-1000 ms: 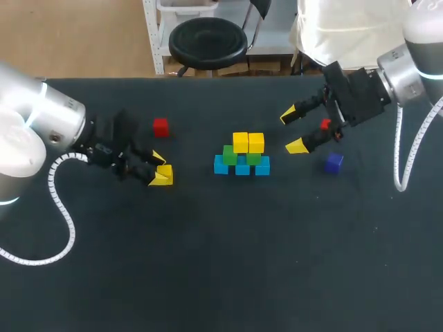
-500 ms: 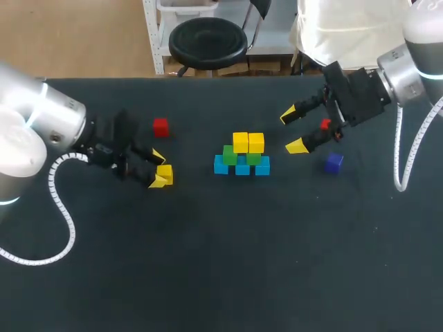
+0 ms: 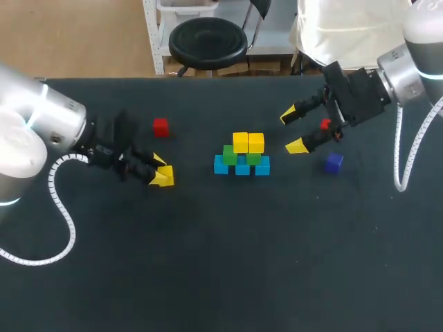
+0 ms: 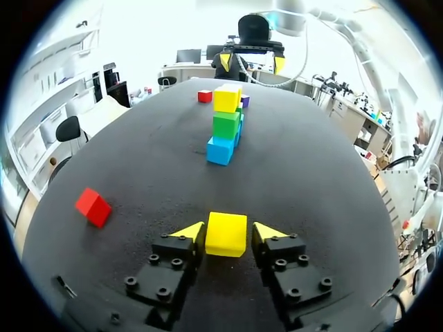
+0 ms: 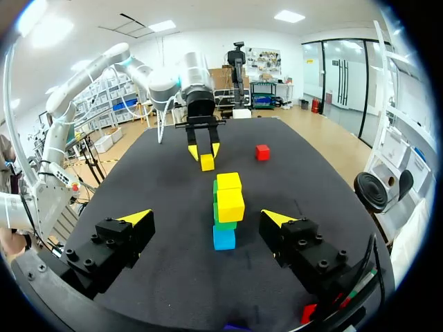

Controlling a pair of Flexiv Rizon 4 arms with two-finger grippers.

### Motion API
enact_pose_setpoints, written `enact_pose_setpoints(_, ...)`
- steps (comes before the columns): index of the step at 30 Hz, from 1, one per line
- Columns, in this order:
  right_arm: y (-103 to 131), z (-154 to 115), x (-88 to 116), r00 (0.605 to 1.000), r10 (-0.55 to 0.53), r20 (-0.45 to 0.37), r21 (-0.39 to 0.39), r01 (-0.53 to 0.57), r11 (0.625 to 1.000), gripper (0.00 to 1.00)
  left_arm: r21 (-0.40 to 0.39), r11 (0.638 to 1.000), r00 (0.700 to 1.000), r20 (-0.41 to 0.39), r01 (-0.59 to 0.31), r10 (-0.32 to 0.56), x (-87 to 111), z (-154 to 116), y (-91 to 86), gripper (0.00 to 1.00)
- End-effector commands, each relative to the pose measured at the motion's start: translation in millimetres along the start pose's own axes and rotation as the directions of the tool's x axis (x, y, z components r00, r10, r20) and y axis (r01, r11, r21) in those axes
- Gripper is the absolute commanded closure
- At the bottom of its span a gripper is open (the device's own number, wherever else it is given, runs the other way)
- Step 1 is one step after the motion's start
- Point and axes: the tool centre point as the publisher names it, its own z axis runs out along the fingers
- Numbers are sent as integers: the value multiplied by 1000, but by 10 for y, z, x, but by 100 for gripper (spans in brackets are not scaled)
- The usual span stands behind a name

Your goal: Place the blue cubes, place green cubes on the blue cubes, place the yellow cubes on the green cubes, then place the red cubes on the yellow cubes, and place purple cube on the red cubes.

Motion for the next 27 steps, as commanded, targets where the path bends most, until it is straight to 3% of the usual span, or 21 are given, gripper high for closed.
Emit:
enact_pose_setpoints(1,6,-3,-2,1000,0,0,2,0,1000,0,-1,1000,1000,5,-3,3,12,13,7,66)
enact_pose_setpoints(9,6,-3,-2,1000,0,0,2,0,1000,0,-6,1000,1000,5,5,-5,16,22,-1,71)
enact_pose_setpoints(13,6,-3,-2,1000,0,0,2,0,1000,0,-4,1000,1000,4,-1,1,-14,23,-8,99)
enact_pose_setpoints(27,6,-3,-2,1000,0,0,2,0,1000,0,52,997,994,-91,-49,53,-413,-9,-211,100)
